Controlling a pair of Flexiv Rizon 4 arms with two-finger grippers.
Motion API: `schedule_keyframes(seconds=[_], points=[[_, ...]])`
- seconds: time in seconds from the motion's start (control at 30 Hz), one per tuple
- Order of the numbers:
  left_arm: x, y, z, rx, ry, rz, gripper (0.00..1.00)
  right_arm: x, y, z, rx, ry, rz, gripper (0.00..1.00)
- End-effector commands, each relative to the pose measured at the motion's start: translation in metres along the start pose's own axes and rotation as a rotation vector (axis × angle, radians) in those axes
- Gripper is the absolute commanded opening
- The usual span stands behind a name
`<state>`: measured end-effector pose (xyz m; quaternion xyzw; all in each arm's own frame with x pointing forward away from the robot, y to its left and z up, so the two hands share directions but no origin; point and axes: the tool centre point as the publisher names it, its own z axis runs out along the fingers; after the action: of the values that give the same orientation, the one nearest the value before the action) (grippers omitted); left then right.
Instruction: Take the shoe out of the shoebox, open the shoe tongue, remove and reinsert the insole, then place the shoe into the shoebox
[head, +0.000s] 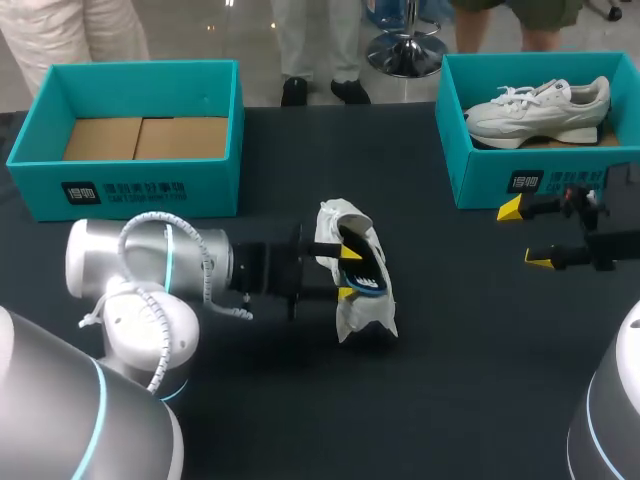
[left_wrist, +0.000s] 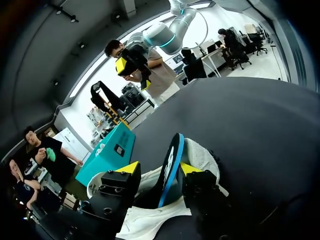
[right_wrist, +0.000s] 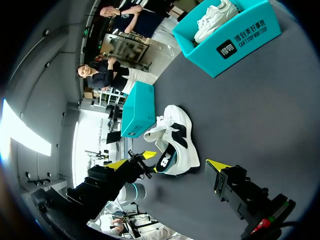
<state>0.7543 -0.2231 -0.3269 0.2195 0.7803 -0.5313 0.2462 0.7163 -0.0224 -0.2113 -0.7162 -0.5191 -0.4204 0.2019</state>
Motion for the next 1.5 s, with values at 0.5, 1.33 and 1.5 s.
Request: schedule_keyframes(seconds=[0.5, 1.33, 1.5], points=[[0.012, 0.010, -0.003, -0.008, 0.043, -0.001, 0.00, 0.000, -0.001, 0.000, -0.001, -0.004, 0.001, 1.00], [0.005, 0.017, 0.004, -0.037, 0.036, 0.010, 0.21, 0.000, -0.001, 0.000, -0.001, -0.004, 0.001, 1.00], [0.005, 0.013, -0.001, -0.032, 0.037, 0.018, 0.19, 0.000, -0.001, 0.000, -0.001, -0.004, 0.001, 1.00]])
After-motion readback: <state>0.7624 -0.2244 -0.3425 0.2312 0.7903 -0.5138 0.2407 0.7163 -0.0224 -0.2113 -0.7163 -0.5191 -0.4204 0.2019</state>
